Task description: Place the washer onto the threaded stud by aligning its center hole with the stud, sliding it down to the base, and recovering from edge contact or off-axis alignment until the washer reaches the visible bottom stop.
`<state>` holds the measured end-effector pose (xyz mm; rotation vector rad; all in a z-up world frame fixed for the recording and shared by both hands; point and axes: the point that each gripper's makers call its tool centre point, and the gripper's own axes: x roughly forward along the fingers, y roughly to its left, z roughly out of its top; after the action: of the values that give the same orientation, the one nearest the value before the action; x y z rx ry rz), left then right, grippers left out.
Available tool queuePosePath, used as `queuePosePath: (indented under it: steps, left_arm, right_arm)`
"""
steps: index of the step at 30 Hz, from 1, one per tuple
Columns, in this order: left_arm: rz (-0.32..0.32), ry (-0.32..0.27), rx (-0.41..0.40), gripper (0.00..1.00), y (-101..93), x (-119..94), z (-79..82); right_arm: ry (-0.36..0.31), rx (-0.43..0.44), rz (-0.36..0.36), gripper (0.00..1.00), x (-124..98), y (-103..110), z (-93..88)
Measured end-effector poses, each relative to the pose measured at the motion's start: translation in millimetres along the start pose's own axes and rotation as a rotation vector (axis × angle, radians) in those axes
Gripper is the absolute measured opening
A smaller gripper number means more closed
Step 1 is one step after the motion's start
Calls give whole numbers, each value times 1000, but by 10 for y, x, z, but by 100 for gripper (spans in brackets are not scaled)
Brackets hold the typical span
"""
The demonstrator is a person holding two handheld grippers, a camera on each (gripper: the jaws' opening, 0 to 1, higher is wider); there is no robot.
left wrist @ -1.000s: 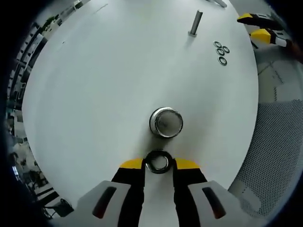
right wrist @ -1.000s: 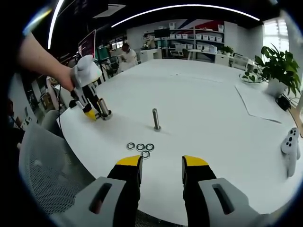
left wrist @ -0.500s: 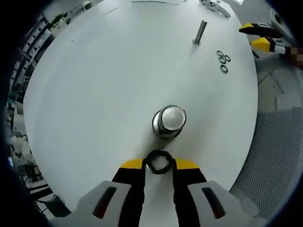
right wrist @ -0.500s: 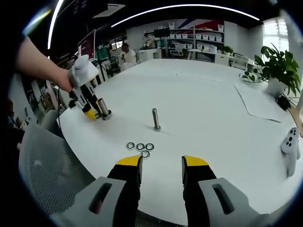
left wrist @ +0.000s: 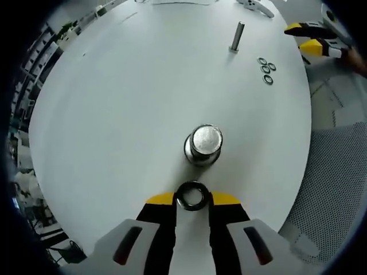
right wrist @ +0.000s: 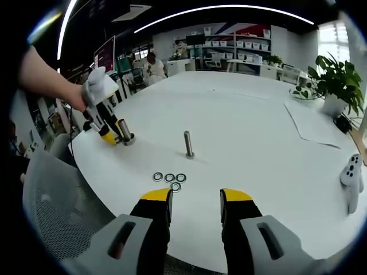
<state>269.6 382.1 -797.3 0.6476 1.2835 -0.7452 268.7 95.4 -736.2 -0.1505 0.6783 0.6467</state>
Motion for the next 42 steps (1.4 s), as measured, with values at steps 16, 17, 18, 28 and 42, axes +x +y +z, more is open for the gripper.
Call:
queuePosePath:
  steps: [16,17,18,28,42]
  left_arm:
    - [-7,-44,15,18,64,-217,61]
    - [-8,-45,15,18,65,-232,69]
    - [-9,-47,18,18,65,-252,79]
    - [-12,-77,45,18,86,-472,214]
    - [-30,-115,92,19,13,-672,477]
  right_arm:
    - [1,4,1,36,-2,-1,1]
    - [1,3,1,36,0,0,1]
    - [1,2,1,36,0,1,-1]
    - [4,1,-3,36,0,-2,-6]
    - [8,-1,-6,36,6,-13,-15]
